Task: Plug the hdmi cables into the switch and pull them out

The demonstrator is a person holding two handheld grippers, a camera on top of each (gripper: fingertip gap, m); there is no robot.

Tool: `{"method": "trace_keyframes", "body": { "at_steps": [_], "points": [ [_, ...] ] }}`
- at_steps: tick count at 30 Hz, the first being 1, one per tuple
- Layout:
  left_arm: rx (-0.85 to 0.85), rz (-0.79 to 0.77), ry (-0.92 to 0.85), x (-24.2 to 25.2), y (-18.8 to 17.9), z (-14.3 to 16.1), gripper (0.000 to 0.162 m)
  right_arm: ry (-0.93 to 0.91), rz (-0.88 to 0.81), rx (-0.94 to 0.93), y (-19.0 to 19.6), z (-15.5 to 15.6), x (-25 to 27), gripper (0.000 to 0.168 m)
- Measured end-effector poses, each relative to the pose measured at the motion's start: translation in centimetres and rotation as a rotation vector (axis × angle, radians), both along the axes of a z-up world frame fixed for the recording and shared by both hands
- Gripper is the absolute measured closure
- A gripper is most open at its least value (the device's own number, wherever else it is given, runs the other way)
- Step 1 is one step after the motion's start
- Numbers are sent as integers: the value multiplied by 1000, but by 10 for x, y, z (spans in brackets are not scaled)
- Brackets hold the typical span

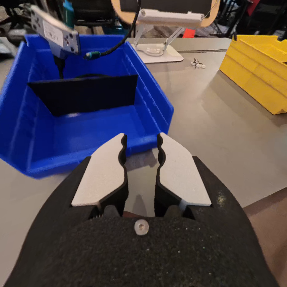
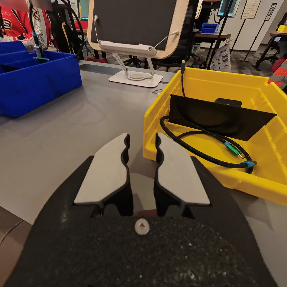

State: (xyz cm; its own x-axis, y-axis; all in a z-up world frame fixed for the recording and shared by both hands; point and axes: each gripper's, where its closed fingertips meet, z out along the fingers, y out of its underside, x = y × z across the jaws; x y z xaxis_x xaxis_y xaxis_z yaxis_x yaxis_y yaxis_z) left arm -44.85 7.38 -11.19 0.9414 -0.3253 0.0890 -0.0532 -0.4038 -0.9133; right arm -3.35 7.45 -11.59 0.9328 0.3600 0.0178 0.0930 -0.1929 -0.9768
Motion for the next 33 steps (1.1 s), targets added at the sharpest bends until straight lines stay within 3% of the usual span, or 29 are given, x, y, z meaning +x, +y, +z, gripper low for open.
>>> {"method": "trace_keyframes", "body": {
  "at_steps": [4, 9, 15, 17, 23, 33],
  "points": [
    [-9, -173, 138, -22, 45, 34, 120, 11, 25, -16, -3, -2, -2, 138],
    [-71, -287, 374, -66, 139, 50, 114, 29, 68, -33, -7, -3, -11, 137],
    [-129, -159, 528, -91, 247, 36, 65, 18, 89, -50, -9, -6, -18, 137],
    [-132, -130, 596, -96, 269, 28, 60, 9, 86, -58, -9, -9, -17, 136],
    [-237, -204, 624, -89, 288, -3, 48, 23, 90, -87, -9, -15, -14, 136],
    [-197, -160, 665, -90, 288, -3, 46, 10, 104, -88, -10, -16, -20, 136]
  ]
}}
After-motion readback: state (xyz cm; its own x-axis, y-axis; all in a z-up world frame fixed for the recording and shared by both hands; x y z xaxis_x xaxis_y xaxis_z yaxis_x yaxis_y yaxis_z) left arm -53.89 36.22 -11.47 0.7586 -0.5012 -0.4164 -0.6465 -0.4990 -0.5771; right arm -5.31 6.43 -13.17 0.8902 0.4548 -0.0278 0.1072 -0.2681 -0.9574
